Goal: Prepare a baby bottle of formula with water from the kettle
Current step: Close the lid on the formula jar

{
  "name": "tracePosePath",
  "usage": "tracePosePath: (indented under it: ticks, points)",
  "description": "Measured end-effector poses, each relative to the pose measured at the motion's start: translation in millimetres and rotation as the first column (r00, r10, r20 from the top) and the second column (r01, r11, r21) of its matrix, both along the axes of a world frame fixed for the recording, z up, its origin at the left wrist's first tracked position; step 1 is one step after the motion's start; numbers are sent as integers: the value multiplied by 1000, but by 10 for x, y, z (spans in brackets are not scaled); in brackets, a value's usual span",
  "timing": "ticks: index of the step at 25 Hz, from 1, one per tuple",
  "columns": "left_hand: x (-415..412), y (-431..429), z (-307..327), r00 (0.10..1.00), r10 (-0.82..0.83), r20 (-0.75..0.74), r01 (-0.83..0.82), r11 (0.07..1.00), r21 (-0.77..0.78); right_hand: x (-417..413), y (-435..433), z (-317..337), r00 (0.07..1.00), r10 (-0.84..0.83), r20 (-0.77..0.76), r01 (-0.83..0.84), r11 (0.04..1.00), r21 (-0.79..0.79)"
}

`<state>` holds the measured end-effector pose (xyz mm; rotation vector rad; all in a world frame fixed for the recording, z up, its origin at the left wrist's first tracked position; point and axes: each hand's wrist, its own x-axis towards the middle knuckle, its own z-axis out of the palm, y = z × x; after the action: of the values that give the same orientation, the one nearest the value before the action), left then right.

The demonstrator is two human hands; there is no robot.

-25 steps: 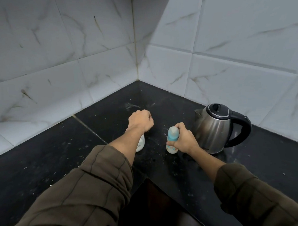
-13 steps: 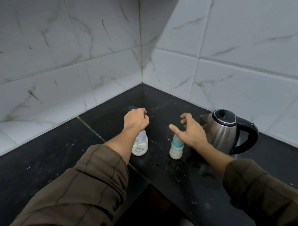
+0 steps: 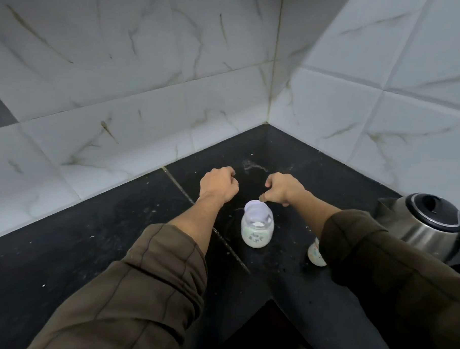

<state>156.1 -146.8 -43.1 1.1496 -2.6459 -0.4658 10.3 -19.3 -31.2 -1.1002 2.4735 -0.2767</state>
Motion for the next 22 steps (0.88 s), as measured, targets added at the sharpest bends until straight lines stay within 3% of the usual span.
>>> tracePosePath:
  ticks: [12, 19, 22]
  points:
    - [-182, -506, -397, 997, -20, 69, 14, 996, 92, -160, -576, -533, 996, 91, 13, -91, 951, 296]
    - [-270, -611, -428, 996, -20, 92, 10, 994, 105, -194, -680, -568, 995, 100, 2, -96, 949, 300]
    - [-311, -600, -368, 996, -26, 90, 19, 996, 85, -273, -642, -411, 998, 66, 3, -66, 989, 131]
